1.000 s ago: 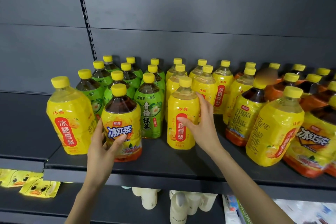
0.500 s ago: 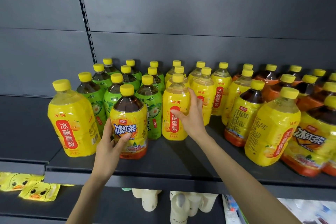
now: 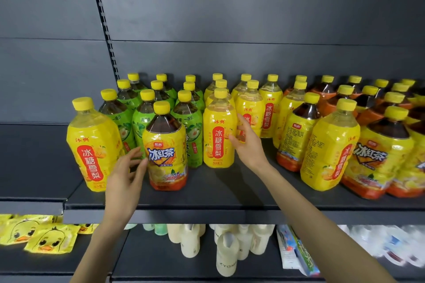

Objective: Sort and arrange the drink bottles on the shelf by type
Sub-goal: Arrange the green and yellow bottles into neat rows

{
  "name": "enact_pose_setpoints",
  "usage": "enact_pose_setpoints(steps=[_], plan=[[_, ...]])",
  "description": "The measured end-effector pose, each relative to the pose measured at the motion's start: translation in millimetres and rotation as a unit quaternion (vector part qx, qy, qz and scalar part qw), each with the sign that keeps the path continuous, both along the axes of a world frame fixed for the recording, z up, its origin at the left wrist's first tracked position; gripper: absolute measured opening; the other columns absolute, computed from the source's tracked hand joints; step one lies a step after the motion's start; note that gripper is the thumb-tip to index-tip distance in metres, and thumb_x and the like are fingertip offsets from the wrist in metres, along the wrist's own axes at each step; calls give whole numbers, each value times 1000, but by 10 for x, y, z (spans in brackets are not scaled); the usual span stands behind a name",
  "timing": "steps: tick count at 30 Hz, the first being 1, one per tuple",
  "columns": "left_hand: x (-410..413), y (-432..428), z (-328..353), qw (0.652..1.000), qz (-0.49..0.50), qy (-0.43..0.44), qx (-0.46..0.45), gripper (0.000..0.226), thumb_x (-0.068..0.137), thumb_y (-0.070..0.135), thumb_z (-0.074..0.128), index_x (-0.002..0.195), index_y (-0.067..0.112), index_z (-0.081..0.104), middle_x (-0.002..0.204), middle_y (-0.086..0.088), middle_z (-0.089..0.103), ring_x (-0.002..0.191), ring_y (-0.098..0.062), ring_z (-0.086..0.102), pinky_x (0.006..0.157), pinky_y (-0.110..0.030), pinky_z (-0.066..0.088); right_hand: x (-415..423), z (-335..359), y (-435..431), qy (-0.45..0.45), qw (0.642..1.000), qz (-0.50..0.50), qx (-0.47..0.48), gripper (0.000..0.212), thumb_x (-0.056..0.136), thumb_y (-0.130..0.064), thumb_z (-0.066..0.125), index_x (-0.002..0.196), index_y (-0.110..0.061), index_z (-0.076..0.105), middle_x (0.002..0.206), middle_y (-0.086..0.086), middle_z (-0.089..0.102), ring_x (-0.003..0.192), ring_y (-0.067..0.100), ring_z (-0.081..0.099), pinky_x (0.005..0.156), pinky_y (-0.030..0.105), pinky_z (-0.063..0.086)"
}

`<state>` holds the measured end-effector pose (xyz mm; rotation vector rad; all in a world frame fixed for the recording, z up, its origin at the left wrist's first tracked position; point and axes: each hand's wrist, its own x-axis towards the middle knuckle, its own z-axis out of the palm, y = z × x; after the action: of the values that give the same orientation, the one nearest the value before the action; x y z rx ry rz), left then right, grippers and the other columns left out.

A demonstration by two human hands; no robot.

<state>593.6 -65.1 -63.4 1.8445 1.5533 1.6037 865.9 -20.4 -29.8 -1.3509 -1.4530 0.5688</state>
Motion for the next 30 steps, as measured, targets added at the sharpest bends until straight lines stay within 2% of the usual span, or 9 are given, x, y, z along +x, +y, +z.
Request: enact_pose_setpoints(steps=[2,4,7,9,13,16,19,26,30], plan=[[-73,-38,6,994,79,42,60,37,91,10,58,127,6,53,124,-13,51,110,-31,52,79,-38,50,47,-14,-79,-18,1000,-11,-12,54,95,-16,53,145,-19,33,136,3,49,118,11,47,96,30,42],[-161,-30,-10,977,180,64,100,47,87,6,64,131,5,48,133,-22,42,118,-36,37,88,-50,41,70,-64,-155,-58,998,-31,-15,45,96,-17,53,139,-16,42,132,3,53,116,12,50,92,26,42],[-327,22,14,957,259,61,115,75,79,10,74,140,-1,31,141,-33,28,128,-38,26,105,-45,25,84,-175,-306,-106,993,-57,-10,37,95,-17,55,132,-16,51,134,2,53,121,17,50,97,30,44],[-435,70,53,963,257,35,73,93,75,16,79,145,-5,21,146,-34,21,135,-45,21,108,-49,20,101,-244,-432,-140,986,-85,9,34,94,-17,56,128,-19,54,134,0,51,125,17,47,100,36,44],[-526,171,153,986,155,-60,-23,111,72,19,81,150,3,4,154,-21,13,142,-37,16,111,-51,20,171,-285,-759,-169,959,-198,109,34,91,-9,59,124,-15,57,137,4,44,129,20,39,99,27,35],[-515,220,163,985,139,-89,-48,109,72,22,82,150,14,6,152,-16,22,137,-38,28,105,-59,27,372,-234,-955,-163,927,-291,169,42,87,-7,62,128,-12,52,140,13,37,130,26,34,101,29,30],[-511,214,181,982,158,-91,-40,105,70,25,83,148,16,13,147,-16,30,132,-40,34,102,-63,30,685,-128,-1028,-128,912,-354,161,57,87,-10,64,138,-9,40,145,19,27,134,31,27,105,32,25],[-447,6,120,981,164,-105,17,102,60,42,82,141,22,23,137,-16,41,124,-40,43,96,-62,38,1263,40,-1038,-48,944,-320,65,90,86,-28,68,150,-15,7,151,20,11,140,35,16,111,46,22],[-346,-208,64,980,153,-122,45,103,55,54,73,141,24,24,136,-13,41,125,-33,42,98,-54,38,1378,21,-1007,-39,952,-300,54,92,84,-32,69,151,-20,6,151,18,10,138,37,20,111,46,24]])
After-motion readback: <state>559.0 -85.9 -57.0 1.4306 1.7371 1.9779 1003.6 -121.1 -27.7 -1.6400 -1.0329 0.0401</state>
